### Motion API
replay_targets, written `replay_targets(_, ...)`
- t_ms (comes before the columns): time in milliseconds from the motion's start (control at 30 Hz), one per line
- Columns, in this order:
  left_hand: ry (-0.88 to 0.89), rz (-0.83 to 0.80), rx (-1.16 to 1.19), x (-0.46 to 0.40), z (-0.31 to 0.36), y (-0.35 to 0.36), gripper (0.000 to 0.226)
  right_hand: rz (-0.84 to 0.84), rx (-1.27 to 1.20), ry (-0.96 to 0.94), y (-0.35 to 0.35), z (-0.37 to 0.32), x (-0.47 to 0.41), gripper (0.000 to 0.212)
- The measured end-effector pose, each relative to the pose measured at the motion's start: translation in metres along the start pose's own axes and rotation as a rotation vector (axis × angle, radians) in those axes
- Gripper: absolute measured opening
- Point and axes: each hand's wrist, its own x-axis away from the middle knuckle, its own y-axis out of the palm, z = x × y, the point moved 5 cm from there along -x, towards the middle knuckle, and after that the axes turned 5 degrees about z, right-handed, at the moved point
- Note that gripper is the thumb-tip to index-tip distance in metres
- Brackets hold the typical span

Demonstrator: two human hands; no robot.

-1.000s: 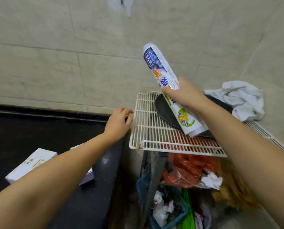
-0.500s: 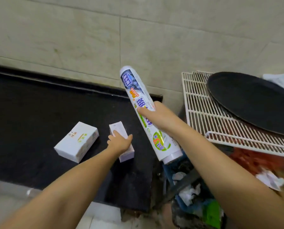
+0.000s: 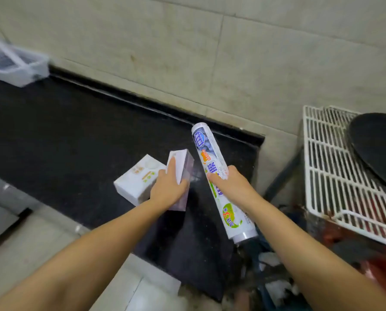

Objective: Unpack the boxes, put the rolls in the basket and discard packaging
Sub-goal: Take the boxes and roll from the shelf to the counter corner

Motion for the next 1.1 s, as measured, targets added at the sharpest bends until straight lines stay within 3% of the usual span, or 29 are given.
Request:
replay_targets(200, -0.117, 0.259, 0.084, 0.027, -0.077, -0.128, 0.07, -0.179, -0.07, -0.136, 0.08, -0.057, -0.012, 0.047)
replay_targets(500, -0.267, 0.442, 0.025, 0.086, -0.234, -0.264, 0.07, -0.442, 0.001, -0.376, 0.262, -0.185, 0.024, 0.045)
replay_targets(867, -0.218, 0.353, -0.039, 0.001, -0.399, -0.412, 0.065, -0.383, 0.036, -0.304, 0.432, -0.334, 0.007, 0.046)
replay_targets(1100, -0.203, 0.231, -0.047, -0.111, -0.451, -0.43, 0.067, -0.293, 0.119, -0.266, 0.475, -0.371, -0.065, 0.047)
